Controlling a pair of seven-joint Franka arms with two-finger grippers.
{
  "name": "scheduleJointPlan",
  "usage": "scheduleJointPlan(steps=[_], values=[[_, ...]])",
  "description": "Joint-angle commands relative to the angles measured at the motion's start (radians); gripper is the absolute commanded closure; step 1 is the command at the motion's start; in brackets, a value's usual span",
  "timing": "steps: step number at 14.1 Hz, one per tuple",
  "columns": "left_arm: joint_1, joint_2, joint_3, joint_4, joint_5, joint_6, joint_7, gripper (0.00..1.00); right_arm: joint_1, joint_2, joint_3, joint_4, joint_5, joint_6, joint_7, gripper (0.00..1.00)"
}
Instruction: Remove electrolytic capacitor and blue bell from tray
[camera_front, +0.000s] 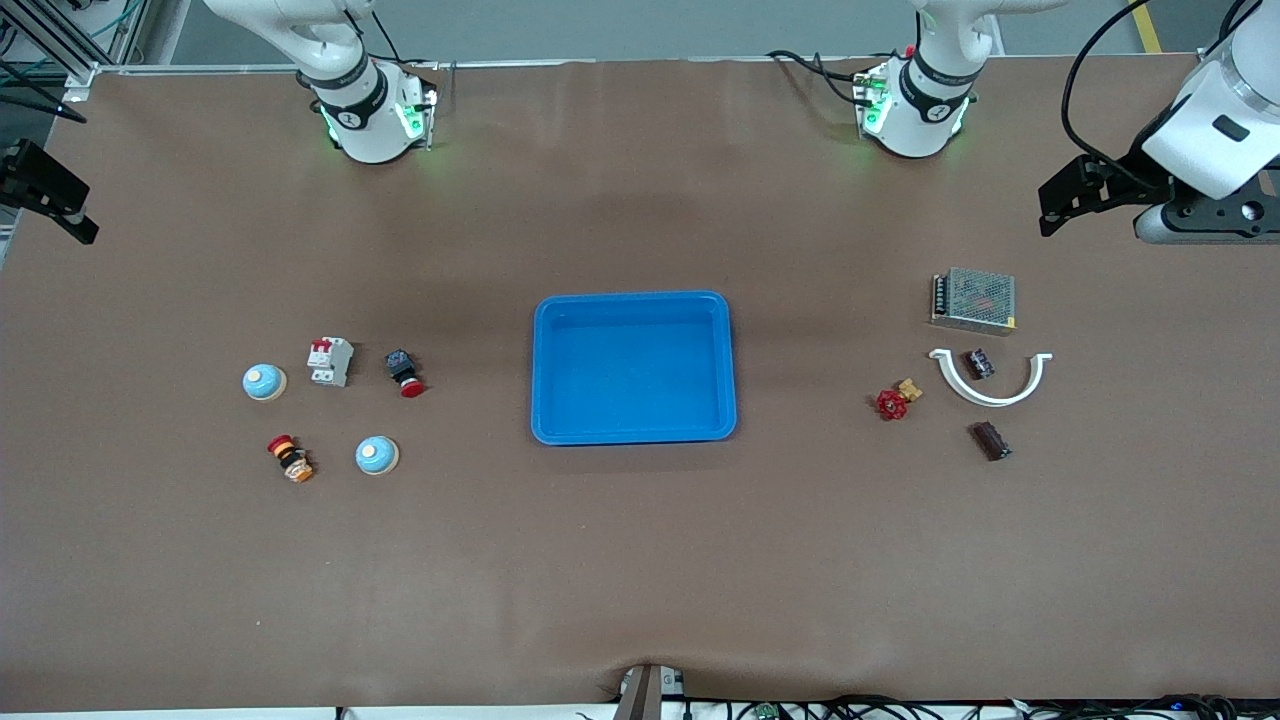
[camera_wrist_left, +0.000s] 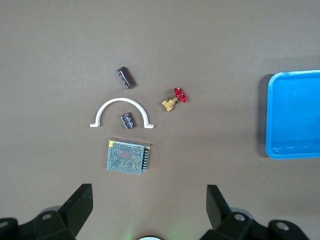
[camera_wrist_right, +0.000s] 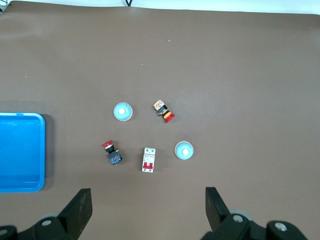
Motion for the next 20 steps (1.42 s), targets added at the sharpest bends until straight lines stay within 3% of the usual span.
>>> scheduleJointPlan(steps=[1,20], values=[[0.002,-0.004,-0.009,0.004,0.026,-0.022,0.01,0.0,0.004,-0.007,-0.003,0.01,0.009,-0.015,0.007,0.0],[0.002,-0.012,-0.009,-0.003,0.026,-0.034,0.002,0.0,0.007,-0.008,0.01,0.011,0.007,-0.018,0.005,0.0]])
